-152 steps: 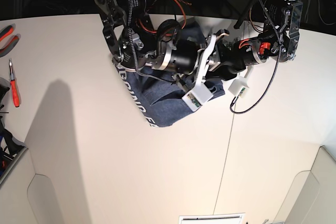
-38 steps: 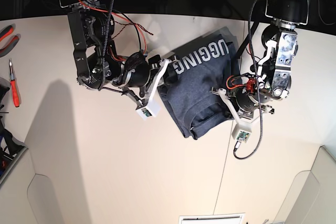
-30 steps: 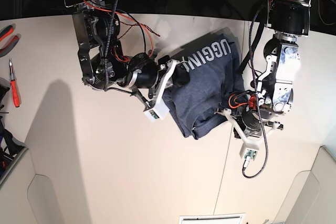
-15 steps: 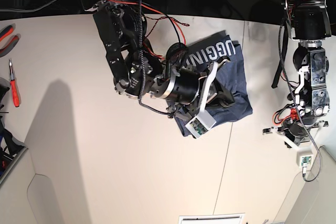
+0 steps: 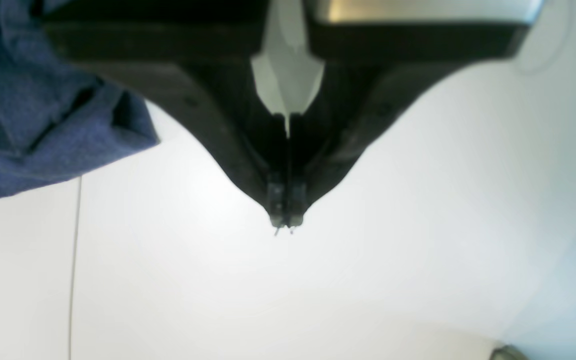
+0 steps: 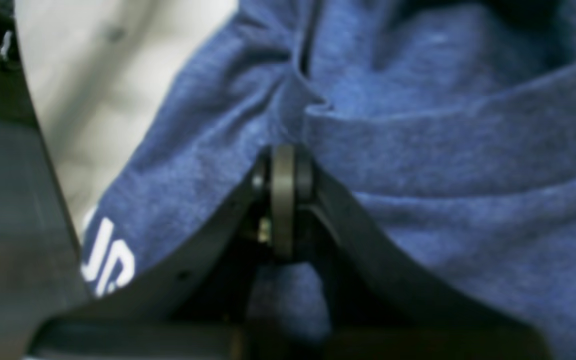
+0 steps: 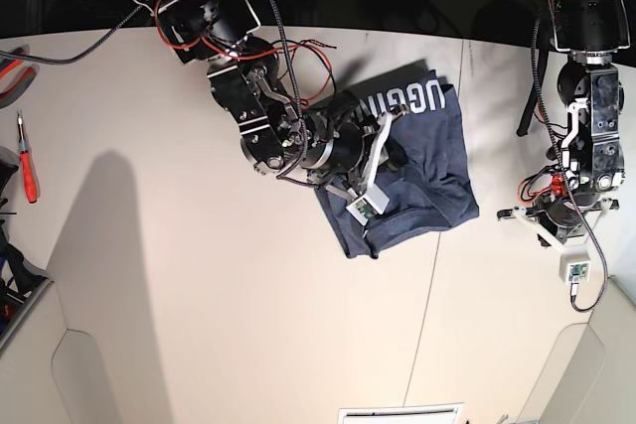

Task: Layout the t-shirt on the table in an organized manner, then fold the t-shirt properly
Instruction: 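Drag the folded bundle with the right gripper toward the pliers and screwdriver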

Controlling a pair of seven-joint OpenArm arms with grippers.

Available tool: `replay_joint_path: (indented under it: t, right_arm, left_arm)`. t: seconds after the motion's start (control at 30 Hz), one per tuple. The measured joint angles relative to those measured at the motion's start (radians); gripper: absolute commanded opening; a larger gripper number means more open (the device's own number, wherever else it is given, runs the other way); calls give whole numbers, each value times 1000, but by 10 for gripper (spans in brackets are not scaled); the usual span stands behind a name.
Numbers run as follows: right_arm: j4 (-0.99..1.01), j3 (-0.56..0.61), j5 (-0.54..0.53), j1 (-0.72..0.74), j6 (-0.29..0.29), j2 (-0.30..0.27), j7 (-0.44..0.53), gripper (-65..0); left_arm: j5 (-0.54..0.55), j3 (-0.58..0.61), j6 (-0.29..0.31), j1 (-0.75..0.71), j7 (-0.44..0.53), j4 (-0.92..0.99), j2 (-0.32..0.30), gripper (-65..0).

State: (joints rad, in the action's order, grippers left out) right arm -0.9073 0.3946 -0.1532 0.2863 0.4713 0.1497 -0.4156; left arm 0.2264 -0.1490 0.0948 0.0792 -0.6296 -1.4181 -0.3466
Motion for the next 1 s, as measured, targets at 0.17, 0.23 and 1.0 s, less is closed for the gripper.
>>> replay_joint_path:
  t: [0.17,0.23,1.0]
  right_arm:
    - [-32,-137,157,-33,-283,25,1,-650]
    - [-87,-208,192,-45,-307,-3,-42,-650]
    - [-337,-313,194,-190,-8,-468,-106,-650]
  left_arm:
    - [0,0,3,-13,0,0,0,-650]
    - [-1,-1,3,-19,-2,0,-2,-650]
    - [45,0,3,-18,2,0,0,-650]
